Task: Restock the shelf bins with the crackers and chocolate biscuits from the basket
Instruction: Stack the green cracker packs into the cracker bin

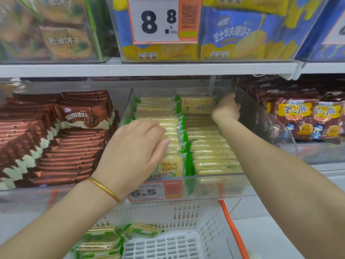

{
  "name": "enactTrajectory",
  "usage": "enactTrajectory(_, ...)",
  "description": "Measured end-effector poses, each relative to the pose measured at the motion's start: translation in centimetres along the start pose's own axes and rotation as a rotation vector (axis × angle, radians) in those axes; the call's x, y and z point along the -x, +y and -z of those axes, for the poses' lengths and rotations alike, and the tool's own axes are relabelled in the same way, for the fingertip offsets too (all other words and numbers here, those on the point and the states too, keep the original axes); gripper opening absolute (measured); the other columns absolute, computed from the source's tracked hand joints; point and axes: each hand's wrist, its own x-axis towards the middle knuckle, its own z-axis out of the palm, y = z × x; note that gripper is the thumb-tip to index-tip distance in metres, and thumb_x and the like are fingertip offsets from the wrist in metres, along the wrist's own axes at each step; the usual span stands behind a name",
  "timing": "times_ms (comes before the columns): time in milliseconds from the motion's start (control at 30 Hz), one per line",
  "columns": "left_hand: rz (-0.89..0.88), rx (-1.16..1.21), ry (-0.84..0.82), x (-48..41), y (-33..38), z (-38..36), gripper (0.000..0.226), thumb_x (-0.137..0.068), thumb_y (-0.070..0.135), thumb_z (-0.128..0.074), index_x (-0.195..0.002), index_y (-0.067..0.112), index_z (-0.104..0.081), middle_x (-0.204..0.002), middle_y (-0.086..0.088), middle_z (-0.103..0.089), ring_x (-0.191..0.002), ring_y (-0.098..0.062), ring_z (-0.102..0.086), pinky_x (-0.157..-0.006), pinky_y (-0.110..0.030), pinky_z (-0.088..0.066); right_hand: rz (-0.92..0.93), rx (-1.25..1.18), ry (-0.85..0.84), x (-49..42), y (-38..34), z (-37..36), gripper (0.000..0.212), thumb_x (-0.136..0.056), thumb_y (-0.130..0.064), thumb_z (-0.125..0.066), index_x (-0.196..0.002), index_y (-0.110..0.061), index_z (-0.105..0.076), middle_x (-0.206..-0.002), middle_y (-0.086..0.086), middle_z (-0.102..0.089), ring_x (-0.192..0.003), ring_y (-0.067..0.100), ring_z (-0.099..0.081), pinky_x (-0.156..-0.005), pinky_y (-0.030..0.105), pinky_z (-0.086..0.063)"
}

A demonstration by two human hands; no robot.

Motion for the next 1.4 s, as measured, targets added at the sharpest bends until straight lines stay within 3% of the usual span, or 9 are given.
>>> enactTrajectory(200, -0.104, 0.078, 0.228, 6.6, 0.9, 1.3, 0.029, -0.093, 0.022, -0.043, -0.104, 0.009, -0.067, -0.106, -0.003, -0.064, -0.097, -0.025, -0.058, -0.076, -0.043, -0.043, 0.397, -0.226, -0.079, 9.3, 1.2, 6.5, 0.012, -0.085, -0.01, -0.06, -0.094, -0.015, -0.056, -0.089, 0.005, -0.062, -0.086, 0.023, -0.062, -0.075, 0.033, -0.048)
enactTrajectory(333, -0.234, -0.003, 0.059, 12.8, -0.9, -0.4, 0.023, -0.088, 0.012, -0.047, -0.095, 0.007, -0.068, -0.096, -0.006, -0.066, -0.082, -0.028, -0.057, -0.066, -0.037, -0.038, 0.503, -0.121, -0.826, 18.9, 1.0, 10.1, 0.003, -0.09, -0.013, -0.062, -0.088, -0.013, -0.064, -0.081, 0.003, -0.066, -0.07, 0.015, -0.069, -0.057, 0.034, -0.059)
enactTrajectory(400, -0.267, -0.035, -0.103, 15.5, -2.5, -1.4, 0.022, -0.085, 0.013, -0.046, -0.093, 0.009, -0.067, -0.092, -0.005, -0.065, -0.078, -0.028, -0.056, -0.063, -0.035, -0.037, 0.513, 0.055, -1.03, 22.4, 1.8, 9.2, 0.007, -0.091, -0.014, -0.062, -0.095, -0.01, -0.064, -0.088, 0.004, -0.065, -0.077, 0.017, -0.069, -0.058, 0.036, -0.06)
enactTrajectory(633, -0.041, -0.067, -0.518, 19.3, -6.5, -3.7, 0.032, -0.08, 0.025, -0.037, -0.082, 0.014, -0.067, -0.076, -0.002, -0.063, -0.075, -0.028, -0.061, -0.055, -0.04, -0.053, 0.436, 0.372, -1.138, 27.7, 7.1, -3.3, 0.012, -0.091, -0.015, -0.059, -0.103, -0.011, -0.06, -0.103, 0.007, -0.059, -0.094, 0.026, -0.063, -0.071, 0.037, -0.055)
enactTrajectory(733, 0.032, -0.11, -0.586, 19.3, -6.3, -4.7, 0.026, -0.092, 0.022, -0.04, -0.102, 0.015, -0.063, -0.098, -0.004, -0.061, -0.098, -0.028, -0.056, -0.075, -0.039, -0.05, 0.526, 0.538, -0.944, 28.8, 10.3, -11.4, 0.034, -0.092, -0.015, -0.056, -0.125, -0.011, -0.049, -0.125, 0.011, -0.053, -0.115, 0.032, -0.05, -0.091, 0.039, -0.047)
enactTrajectory(933, 0.11, -0.19, -0.701, 19.0, -6.0, -5.9, 0.028, -0.098, 0.025, -0.036, -0.119, 0.016, -0.052, -0.116, -0.004, -0.053, -0.113, -0.024, -0.048, -0.091, -0.037, -0.042, 0.803, 0.762, -0.769, 30.9, 13.1, -19.4, 0.078, -0.074, 0.007, -0.062, -0.139, -0.019, -0.027, -0.125, 0.011, -0.041, -0.109, 0.032, -0.051, -0.067, 0.039, -0.049)
enactTrajectory(1200, 0.195, -0.111, -0.696, 18.3, -6.4, -6.3, 0.026, -0.097, 0.024, -0.038, -0.116, 0.015, -0.053, -0.114, -0.003, -0.054, -0.109, -0.023, -0.049, -0.086, -0.035, -0.044, 0.807, 0.772, -0.684, 30.2, 13.2, -18.6, 0.045, -0.076, 0.012, -0.057, -0.114, -0.011, -0.047, -0.114, 0.007, -0.047, -0.085, 0.031, -0.061, -0.059, 0.034, -0.04)
enactTrajectory(1333, 0.341, 0.097, -0.666, 17.6, -6.3, -7.1, 0.031, -0.096, 0.029, -0.042, -0.124, 0.018, -0.052, -0.124, -0.005, -0.053, -0.113, -0.024, -0.051, -0.092, -0.039, -0.047, 0.891, 0.337, -0.802, 27.4, 13.6, -13.2, 0.02, -0.082, 0.005, -0.054, -0.095, -0.01, -0.054, -0.096, 0.006, -0.059, -0.087, 0.031, -0.059, -0.067, 0.038, -0.046)
enactTrajectory(1400, 0.419, 0.229, -0.68, 17.3, -6.1, -7.4, 0.036, -0.097, 0.032, -0.045, -0.13, 0.019, -0.049, -0.131, -0.005, -0.05, -0.118, -0.022, -0.049, -0.098, -0.038, -0.043, 0.931, 0.09, -0.894, 26.5, 12.5, -8.9, 0.018, -0.079, 0.008, -0.059, -0.084, -0.009, -0.055, -0.095, 0.004, -0.063, -0.093, 0.013, -0.059, -0.074, 0.031, -0.047)
